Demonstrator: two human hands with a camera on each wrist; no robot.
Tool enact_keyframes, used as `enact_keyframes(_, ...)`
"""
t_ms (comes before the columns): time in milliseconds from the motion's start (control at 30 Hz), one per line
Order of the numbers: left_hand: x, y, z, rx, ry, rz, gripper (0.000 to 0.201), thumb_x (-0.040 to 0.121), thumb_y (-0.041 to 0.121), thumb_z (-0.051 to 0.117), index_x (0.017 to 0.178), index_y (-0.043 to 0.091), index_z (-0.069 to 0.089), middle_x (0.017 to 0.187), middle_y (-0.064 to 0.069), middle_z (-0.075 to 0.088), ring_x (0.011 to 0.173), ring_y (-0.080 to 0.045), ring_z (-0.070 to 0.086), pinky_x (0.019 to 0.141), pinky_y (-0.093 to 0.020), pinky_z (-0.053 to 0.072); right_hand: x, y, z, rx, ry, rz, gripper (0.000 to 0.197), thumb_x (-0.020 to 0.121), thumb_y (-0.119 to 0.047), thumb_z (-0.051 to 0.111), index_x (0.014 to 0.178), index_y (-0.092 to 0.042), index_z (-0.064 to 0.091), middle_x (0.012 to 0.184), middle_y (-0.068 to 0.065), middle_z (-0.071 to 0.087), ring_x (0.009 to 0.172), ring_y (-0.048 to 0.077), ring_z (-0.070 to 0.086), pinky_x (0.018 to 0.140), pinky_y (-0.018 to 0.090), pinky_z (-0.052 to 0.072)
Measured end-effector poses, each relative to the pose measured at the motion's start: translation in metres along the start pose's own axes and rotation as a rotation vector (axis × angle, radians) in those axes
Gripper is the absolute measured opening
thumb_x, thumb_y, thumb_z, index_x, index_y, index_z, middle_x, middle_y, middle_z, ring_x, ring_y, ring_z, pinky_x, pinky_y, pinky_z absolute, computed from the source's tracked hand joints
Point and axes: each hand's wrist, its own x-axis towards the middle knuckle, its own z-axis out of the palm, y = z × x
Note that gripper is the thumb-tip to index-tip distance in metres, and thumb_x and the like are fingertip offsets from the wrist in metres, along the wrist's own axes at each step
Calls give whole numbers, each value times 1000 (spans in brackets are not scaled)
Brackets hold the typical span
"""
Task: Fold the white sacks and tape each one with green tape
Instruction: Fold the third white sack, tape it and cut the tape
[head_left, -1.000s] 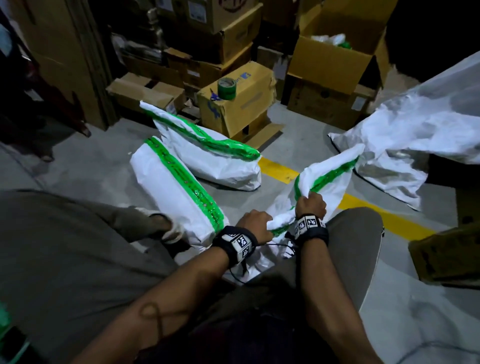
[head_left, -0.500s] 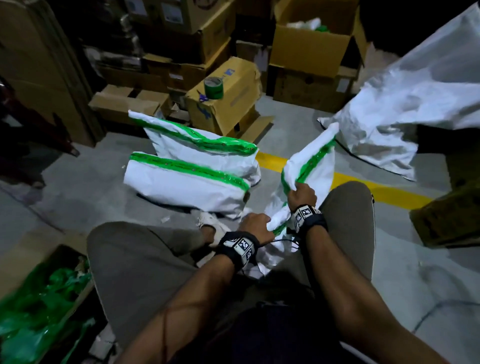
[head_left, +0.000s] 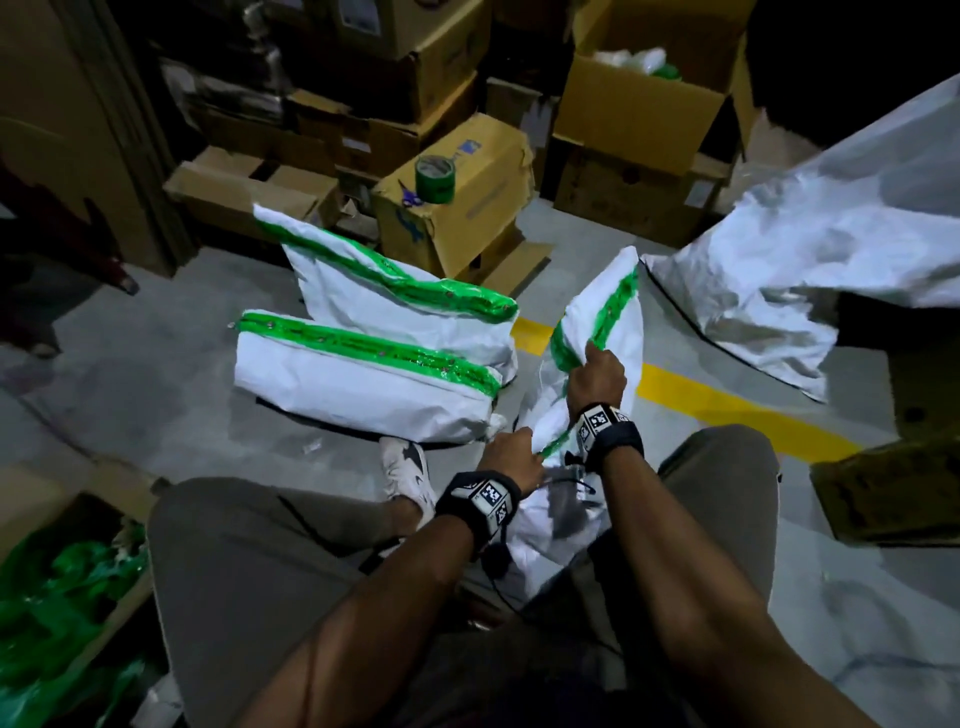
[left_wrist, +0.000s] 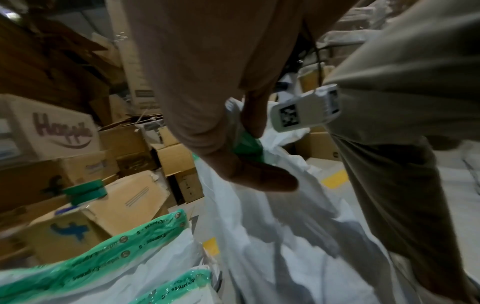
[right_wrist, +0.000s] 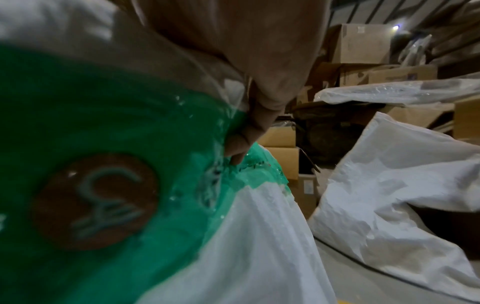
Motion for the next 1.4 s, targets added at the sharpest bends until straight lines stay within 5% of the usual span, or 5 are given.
enact_keyframes(233, 26, 0, -37, -94, 106, -88, 32, 96, 25, 57, 122, 6, 58, 120, -24, 65, 116, -43, 58, 91, -43, 47, 32, -66, 10, 68, 117, -144, 66, 81, -17, 42, 147, -10, 48, 125, 26, 58, 105, 46, 59, 82, 46, 46)
enact_keyframes(433, 26, -71, -64, -346, 88, -391, 35, 87, 42, 63, 94, 8, 72, 98, -17, 74, 96, -33, 70, 81, -37, 56, 15, -56, 74, 58, -625, -243, 89, 96, -63, 46, 161, -15, 7, 165, 15, 18, 152, 30, 20, 121, 40, 24)
enact_keyframes(700, 15, -110, -57, -651, 164, -558, 53, 69, 33, 65, 109, -1, 65, 96, -23, 71, 80, -38, 71, 64, -41, 60, -17, -30, 73, 28, -754, -253, 73, 100, -51, 51, 160, -23, 19, 161, 12, 31, 145, 30, 36, 112, 33, 30)
enact_keyframes(1000, 15, -69, -68, -275, 148, -539, 64, 65, 42, 56, 123, 15, 58, 133, -20, 51, 127, -40, 42, 106, -44, 39, -21, -15, 49, 198, -541, -174, 46, 98, -43, 61, 135, -16, 62, 138, 9, 60, 127, 24, 56, 105, 34, 42)
enact_keyframes(1400, 135, 48, -61, -29, 332, 40, 38, 77, 20, 75, 113, 17, 65, 111, -14, 60, 117, -38, 45, 98, -43, 35, 92, 52, -1, 690, -155, 110, 19, 95, -29, 67, 112, -27, 74, 107, -5, 73, 97, 17, 69, 73, 32, 57)
